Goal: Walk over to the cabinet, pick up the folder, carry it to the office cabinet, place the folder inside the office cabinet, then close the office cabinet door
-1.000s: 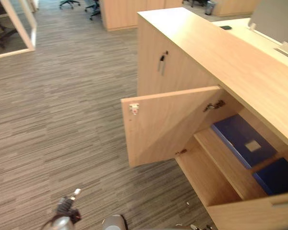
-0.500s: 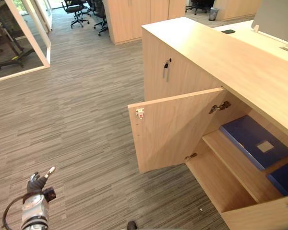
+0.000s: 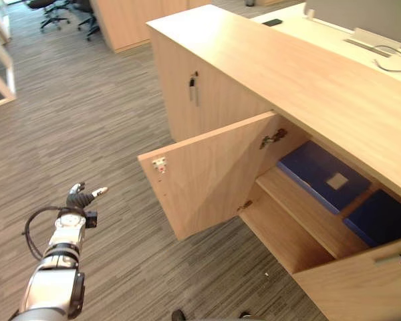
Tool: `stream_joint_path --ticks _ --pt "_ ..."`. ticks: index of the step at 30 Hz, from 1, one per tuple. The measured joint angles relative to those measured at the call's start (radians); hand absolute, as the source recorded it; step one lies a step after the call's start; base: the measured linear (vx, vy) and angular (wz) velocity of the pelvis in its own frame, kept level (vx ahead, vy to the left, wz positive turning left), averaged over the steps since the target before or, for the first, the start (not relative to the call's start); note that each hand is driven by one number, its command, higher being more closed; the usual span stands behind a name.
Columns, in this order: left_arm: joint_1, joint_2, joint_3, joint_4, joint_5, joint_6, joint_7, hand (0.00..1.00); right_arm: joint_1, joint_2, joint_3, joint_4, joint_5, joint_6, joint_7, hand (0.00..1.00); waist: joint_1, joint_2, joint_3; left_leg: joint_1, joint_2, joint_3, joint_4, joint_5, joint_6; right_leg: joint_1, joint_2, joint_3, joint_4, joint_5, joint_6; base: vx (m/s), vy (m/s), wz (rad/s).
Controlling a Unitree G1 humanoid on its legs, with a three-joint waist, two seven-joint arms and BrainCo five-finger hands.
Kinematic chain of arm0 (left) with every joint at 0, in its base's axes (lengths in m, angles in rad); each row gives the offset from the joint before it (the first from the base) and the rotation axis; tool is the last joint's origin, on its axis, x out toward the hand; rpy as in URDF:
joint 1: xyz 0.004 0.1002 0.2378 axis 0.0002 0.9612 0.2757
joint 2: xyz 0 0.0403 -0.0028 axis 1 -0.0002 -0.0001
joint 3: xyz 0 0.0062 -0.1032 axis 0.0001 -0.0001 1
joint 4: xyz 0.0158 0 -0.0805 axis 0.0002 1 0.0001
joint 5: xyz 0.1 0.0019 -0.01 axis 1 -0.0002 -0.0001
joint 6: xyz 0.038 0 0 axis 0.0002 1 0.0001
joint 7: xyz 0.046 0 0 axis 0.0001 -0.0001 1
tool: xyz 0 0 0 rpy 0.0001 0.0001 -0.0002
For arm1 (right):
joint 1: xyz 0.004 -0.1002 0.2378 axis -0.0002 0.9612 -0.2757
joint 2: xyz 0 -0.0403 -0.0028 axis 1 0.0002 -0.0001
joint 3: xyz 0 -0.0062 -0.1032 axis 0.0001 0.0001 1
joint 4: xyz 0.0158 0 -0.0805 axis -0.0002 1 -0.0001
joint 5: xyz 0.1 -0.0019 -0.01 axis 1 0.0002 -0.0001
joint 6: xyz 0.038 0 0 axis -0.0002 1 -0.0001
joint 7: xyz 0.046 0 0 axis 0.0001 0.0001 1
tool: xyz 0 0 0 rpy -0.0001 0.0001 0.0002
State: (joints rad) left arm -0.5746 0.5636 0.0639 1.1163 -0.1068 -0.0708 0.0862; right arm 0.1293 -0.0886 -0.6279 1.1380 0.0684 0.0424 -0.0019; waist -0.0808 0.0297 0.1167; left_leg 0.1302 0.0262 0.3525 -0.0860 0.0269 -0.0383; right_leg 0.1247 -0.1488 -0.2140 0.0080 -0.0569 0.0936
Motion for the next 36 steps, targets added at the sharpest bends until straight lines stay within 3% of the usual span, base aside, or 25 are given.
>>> stream_joint_path --ticks 5,11,19,21,25,28,32,34,36 --pt "-0.119 0.030 -0.055 0.056 0.004 0.002 -0.006 0.00 0.019 -0.011 -0.008 0.003 0.034 0.001 0.002 0.00 -0.045 0.009 0.013 0.035 0.038 0.069 0.015 -0.039 -0.019 -0.005 0.030 0.062 0.009 0.009 -0.014 0.00 -0.034 -0.43" --pt "-0.170 0.043 -0.111 0.100 0.082 0.009 -0.019 0.00 0.084 -0.015 -0.020 0.002 0.038 0.005 0.021 0.00 -0.076 0.032 0.026 0.046 0.067 0.111 0.072 -0.084 -0.031 -0.026 0.042 0.111 0.058 0.008 -0.015 0.01 -0.035 -0.30" --pt "-0.196 0.050 -0.295 0.113 0.362 0.017 -0.054 0.00 0.130 -0.005 -0.019 -0.010 0.030 0.007 0.040 0.00 -0.080 0.038 0.030 0.046 0.077 0.137 0.089 -0.101 -0.040 -0.065 0.046 0.119 0.109 0.008 -0.015 -0.02 -0.016 -0.08" --pt "-0.199 0.049 -0.372 0.113 0.503 0.017 -0.069 0.00 0.131 0.009 0.005 -0.047 0.029 0.003 0.039 0.00 -0.087 0.037 0.031 0.046 0.076 0.146 0.087 -0.104 -0.042 -0.070 0.045 0.135 0.108 0.009 -0.015 -0.02 -0.017 -0.13" --pt "-0.199 0.019 -0.483 0.111 0.614 0.015 -0.072 0.00 0.131 0.037 0.078 -0.095 0.029 -0.005 0.032 0.00 -0.086 0.035 0.033 0.041 0.071 0.135 0.078 -0.103 -0.042 -0.071 0.042 0.132 0.102 0.010 -0.014 -0.03 -0.017 0.06" --pt "-0.189 -0.035 -0.602 0.061 0.626 0.004 -0.072 0.00 0.125 0.056 0.116 -0.124 0.031 -0.007 0.018 0.00 -0.084 0.035 0.034 0.016 0.059 0.100 0.072 -0.094 -0.037 -0.068 0.028 0.092 0.085 0.021 -0.003 -0.04 -0.015 0.33" --pt "-0.102 -0.095 -0.801 -0.206 0.617 -0.030 -0.073 0.00 0.103 0.050 0.162 -0.120 0.038 -0.004 -0.009 0.00 -0.079 0.022 0.039 -0.008 0.045 0.039 0.053 -0.070 -0.030 -0.057 0.012 0.030 0.070 0.043 0.008 -0.03 0.004 0.44" --pt "-0.048 -0.121 -0.835 -0.301 0.595 -0.041 -0.075 0.00 0.085 0.047 0.186 -0.119 0.038 -0.002 -0.019 0.00 -0.076 0.011 0.039 -0.005 0.043 0.028 0.053 -0.069 -0.030 -0.046 0.010 0.023 0.067 0.046 0.008 0.00 0.006 0.22" --pt "0.045 -0.200 -0.873 -0.371 0.489 -0.067 -0.103 0.00 0.072 0.028 0.225 -0.102 0.038 0.011 -0.030 0.00 -0.074 0.006 0.037 -0.004 0.042 0.017 0.053 -0.069 -0.030 -0.033 0.009 0.015 0.058 0.056 0.013 0.02 0.007 0.18"
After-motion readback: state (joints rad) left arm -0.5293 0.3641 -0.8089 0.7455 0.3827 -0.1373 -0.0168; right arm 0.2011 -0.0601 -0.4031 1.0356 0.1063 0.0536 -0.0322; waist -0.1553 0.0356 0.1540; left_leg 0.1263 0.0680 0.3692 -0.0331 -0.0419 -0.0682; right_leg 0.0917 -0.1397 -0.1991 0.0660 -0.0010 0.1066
